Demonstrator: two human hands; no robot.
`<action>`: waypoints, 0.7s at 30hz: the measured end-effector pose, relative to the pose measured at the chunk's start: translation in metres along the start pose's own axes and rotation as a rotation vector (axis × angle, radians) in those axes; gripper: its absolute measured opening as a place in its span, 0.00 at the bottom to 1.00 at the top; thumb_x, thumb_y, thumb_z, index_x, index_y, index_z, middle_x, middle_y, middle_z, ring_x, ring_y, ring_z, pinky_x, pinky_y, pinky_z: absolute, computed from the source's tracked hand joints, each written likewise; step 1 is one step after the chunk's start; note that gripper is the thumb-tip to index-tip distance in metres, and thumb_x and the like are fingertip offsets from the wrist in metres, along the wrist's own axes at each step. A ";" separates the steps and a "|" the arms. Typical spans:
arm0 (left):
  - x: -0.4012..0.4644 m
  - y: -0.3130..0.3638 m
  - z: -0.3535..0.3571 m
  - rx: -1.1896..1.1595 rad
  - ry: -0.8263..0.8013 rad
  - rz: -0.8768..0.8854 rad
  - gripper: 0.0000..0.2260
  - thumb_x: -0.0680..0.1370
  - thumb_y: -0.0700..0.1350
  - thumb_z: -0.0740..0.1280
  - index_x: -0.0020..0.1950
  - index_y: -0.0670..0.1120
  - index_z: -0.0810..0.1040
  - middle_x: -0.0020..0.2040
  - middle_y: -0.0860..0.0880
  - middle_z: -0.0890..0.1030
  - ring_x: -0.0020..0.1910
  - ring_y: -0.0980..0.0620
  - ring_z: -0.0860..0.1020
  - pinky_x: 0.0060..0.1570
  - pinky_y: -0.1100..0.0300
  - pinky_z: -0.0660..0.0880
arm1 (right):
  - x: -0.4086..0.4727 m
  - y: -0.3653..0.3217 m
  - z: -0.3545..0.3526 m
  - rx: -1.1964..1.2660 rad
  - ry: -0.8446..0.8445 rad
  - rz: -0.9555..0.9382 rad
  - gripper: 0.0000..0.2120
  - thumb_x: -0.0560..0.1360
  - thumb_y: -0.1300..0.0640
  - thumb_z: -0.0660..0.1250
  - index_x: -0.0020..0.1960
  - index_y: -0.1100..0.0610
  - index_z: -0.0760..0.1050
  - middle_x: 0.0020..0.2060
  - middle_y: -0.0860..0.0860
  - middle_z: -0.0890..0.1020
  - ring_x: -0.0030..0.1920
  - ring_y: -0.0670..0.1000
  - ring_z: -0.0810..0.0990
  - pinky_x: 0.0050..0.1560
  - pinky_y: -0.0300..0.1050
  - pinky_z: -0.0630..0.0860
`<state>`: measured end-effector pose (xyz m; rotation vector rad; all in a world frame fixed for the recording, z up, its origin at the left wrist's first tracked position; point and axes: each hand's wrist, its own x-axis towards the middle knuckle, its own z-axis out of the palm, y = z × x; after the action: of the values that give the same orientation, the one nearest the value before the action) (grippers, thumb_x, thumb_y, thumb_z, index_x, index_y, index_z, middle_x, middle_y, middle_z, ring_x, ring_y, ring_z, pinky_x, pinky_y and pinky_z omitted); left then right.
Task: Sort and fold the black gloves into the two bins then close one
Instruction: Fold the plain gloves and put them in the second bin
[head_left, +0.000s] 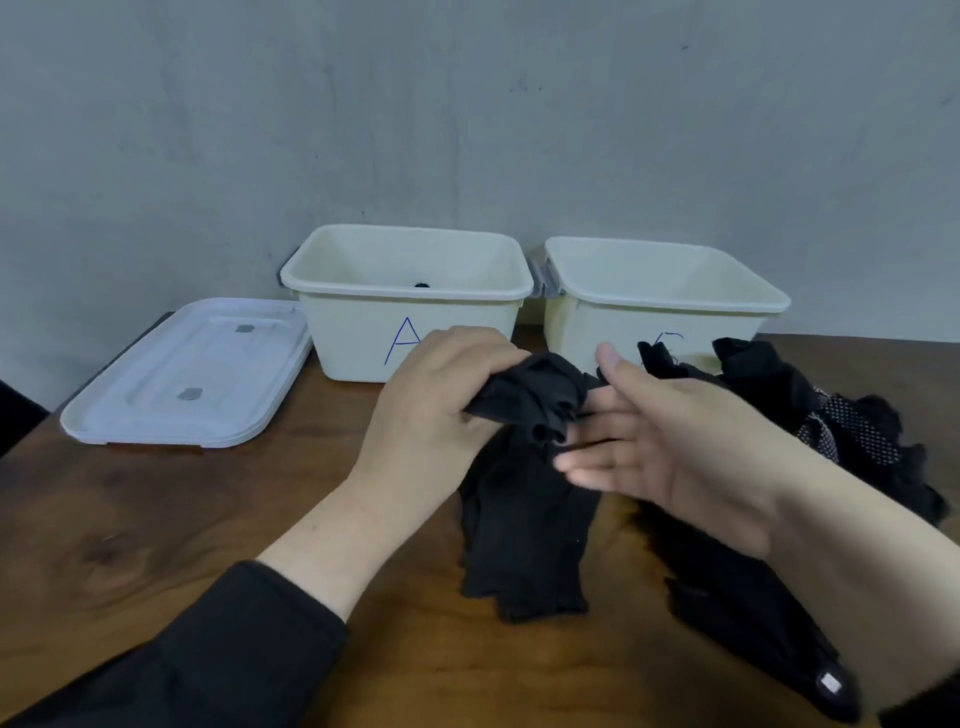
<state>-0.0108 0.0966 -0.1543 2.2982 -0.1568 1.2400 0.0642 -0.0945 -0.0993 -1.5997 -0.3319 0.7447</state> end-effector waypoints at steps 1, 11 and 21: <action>0.001 0.000 0.002 0.038 -0.023 0.075 0.12 0.74 0.39 0.69 0.56 0.40 0.83 0.54 0.48 0.83 0.55 0.49 0.78 0.59 0.62 0.71 | 0.001 0.000 0.002 0.081 -0.123 0.059 0.28 0.78 0.40 0.64 0.62 0.64 0.79 0.55 0.63 0.84 0.55 0.60 0.85 0.57 0.53 0.82; 0.001 0.000 -0.001 -0.040 -0.368 0.134 0.31 0.77 0.34 0.67 0.78 0.48 0.64 0.80 0.53 0.64 0.80 0.57 0.57 0.79 0.57 0.51 | 0.024 -0.021 -0.019 -0.009 -0.145 -0.047 0.15 0.80 0.60 0.66 0.64 0.64 0.79 0.58 0.60 0.84 0.62 0.60 0.82 0.67 0.57 0.73; 0.034 -0.045 0.044 0.064 -0.116 -0.185 0.18 0.80 0.51 0.60 0.68 0.49 0.77 0.65 0.61 0.73 0.67 0.67 0.66 0.69 0.76 0.54 | 0.091 -0.112 -0.123 -0.381 0.322 -0.281 0.14 0.77 0.64 0.70 0.63 0.62 0.79 0.57 0.60 0.85 0.57 0.57 0.84 0.52 0.45 0.77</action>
<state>0.0573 0.1182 -0.1639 2.3796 0.0553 1.0337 0.2327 -0.1147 -0.0149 -1.9461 -0.4695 0.2071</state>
